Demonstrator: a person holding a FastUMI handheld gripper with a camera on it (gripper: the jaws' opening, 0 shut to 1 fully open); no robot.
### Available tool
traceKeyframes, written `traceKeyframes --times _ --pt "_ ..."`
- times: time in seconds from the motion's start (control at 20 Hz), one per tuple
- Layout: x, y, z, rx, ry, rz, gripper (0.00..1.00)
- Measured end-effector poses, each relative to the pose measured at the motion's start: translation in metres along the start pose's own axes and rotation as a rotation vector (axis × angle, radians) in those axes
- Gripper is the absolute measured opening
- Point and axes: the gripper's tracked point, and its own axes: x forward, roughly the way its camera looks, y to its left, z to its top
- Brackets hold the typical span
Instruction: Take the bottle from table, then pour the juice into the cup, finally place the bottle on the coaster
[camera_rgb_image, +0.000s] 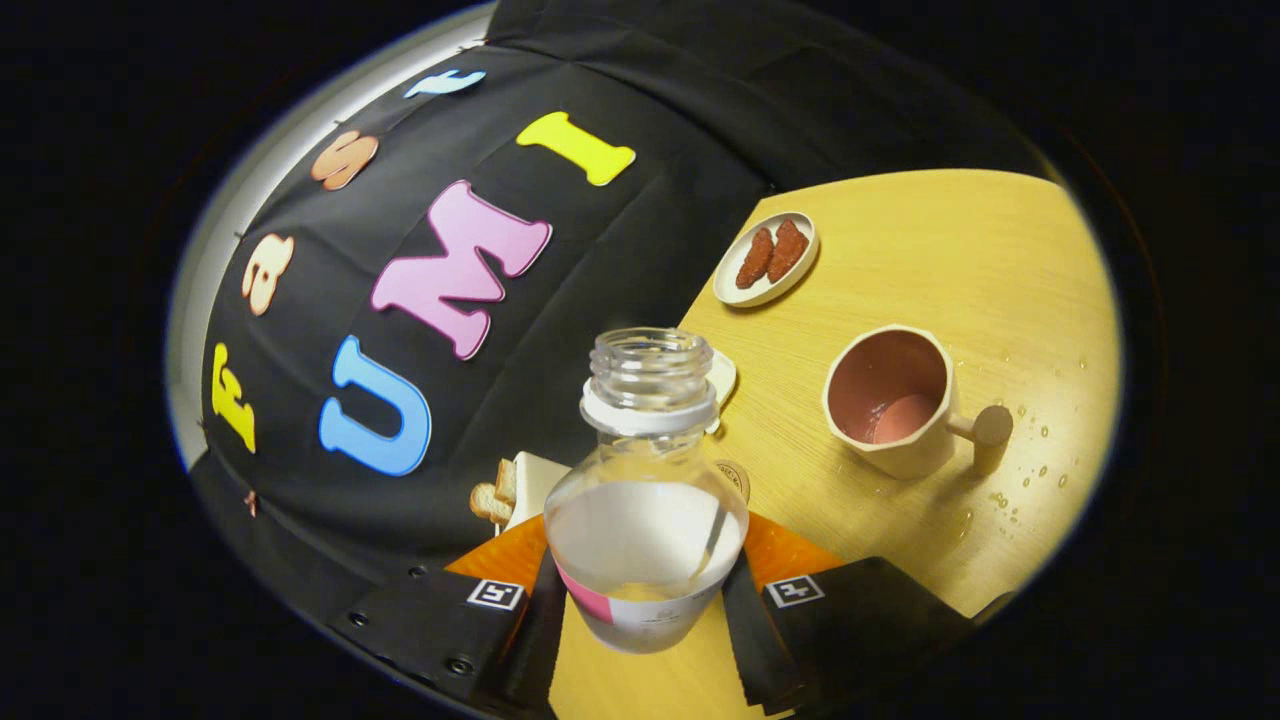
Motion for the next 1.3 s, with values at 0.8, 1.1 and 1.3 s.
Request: traceKeyframes --times 0.8,1.1,1.3 --pt "0.039 -0.031 0.025 0.59 0.039 -0.079 0.72" --pt "0.044 -0.034 0.017 0.741 0.076 -0.124 0.72" --pt "0.043 -0.032 0.022 0.791 0.099 -0.114 0.72"
